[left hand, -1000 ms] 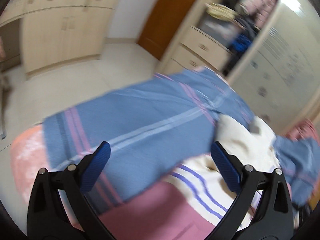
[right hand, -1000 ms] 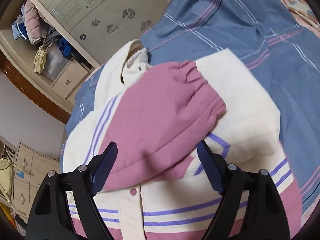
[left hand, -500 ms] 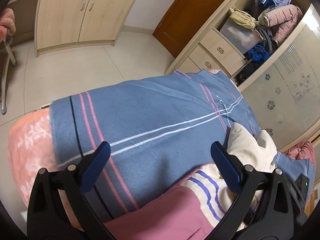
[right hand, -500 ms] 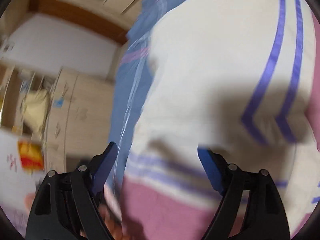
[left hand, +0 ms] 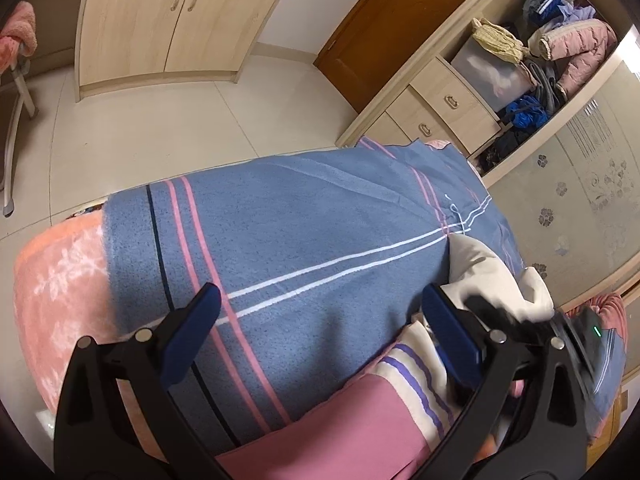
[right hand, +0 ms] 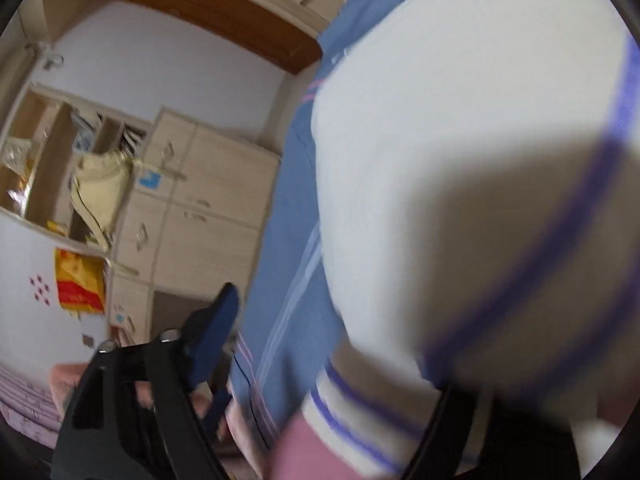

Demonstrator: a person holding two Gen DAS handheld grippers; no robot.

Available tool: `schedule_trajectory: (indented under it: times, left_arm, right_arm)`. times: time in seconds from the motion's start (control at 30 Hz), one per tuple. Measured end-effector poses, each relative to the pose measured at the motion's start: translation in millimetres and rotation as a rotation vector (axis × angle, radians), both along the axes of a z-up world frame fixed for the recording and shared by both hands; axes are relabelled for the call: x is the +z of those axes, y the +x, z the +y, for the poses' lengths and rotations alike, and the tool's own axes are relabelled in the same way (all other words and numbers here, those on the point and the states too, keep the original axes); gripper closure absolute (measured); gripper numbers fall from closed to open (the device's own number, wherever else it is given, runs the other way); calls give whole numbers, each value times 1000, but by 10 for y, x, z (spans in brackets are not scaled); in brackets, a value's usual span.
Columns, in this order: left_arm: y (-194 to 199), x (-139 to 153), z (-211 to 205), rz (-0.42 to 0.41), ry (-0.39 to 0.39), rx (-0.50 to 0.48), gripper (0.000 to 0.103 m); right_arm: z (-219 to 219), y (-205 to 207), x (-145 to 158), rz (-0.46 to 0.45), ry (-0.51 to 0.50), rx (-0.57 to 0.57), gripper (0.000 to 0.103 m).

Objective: Fold large clothes

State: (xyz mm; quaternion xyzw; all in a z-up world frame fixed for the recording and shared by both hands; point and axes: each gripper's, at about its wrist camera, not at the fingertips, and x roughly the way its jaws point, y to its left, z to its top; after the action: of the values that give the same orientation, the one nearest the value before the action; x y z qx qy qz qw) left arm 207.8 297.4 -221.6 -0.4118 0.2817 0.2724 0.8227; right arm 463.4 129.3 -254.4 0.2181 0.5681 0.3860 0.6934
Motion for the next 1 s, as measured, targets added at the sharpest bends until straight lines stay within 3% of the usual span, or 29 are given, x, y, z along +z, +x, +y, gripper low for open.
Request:
schedule_trajectory:
  times: [0.1,0.17,0.23,0.3,0.4,0.5,0.53,0.6,0.63,0.7,0.77,0.83,0.9,1.0]
  left_arm:
    - [31,-19,-12,0,-10,-20,2]
    - [49,-14,-32,8,-2,-28,2]
    - [58,-5,-50,8,1,-27,2]
    - [59,-7,-68,5,0,-26,2]
    - [87,-6,-96,14,10,-33,2]
    - [94,-20,-101,25,17,-31,2]
    - [97,-25,-89,25,12,-30,2]
    - [98,-39,-80,27,4,-34,2]
    - [101,-46,-72,30,2,-35,2]
    - [125,-48,-66,32,-1,-28,2]
    - [131,-76,-58,33,-20,-15,2]
    - [158,-108,-75,27,-41,-24,2]
    - [207,-115,-106,33,-41,-56,2]
    - [237,-90,-136,49,-11,-66,2]
  right_arm:
    - [-216,-252,187,-25,-34,78,20]
    - [-462,-463,462,-160,-39,78,21]
    - [-667,-534,771,-379,-129,-17,24]
    - [-783,-536,900,-495,-221,-112,32]
    - [-681,-253,736,-466,-355,-125,44]
    - [-424,35,87,-325,-535,-6,45]
    - [-297,60,-39,-342,-591,43,44]
    - [-182,-15,-1,-422,-669,96,45]
    - [-135,-36,101,-418,-687,144,45]
    - [-157,-99,433,-411,-568,170,46]
    - [-116,-198,784,-558,-541,143,46]
    - [19,-221,971,-710,-594,113,46]
    - [162,-8,876,-666,-610,141,48]
    - [428,366,408,-594,-676,180,54]
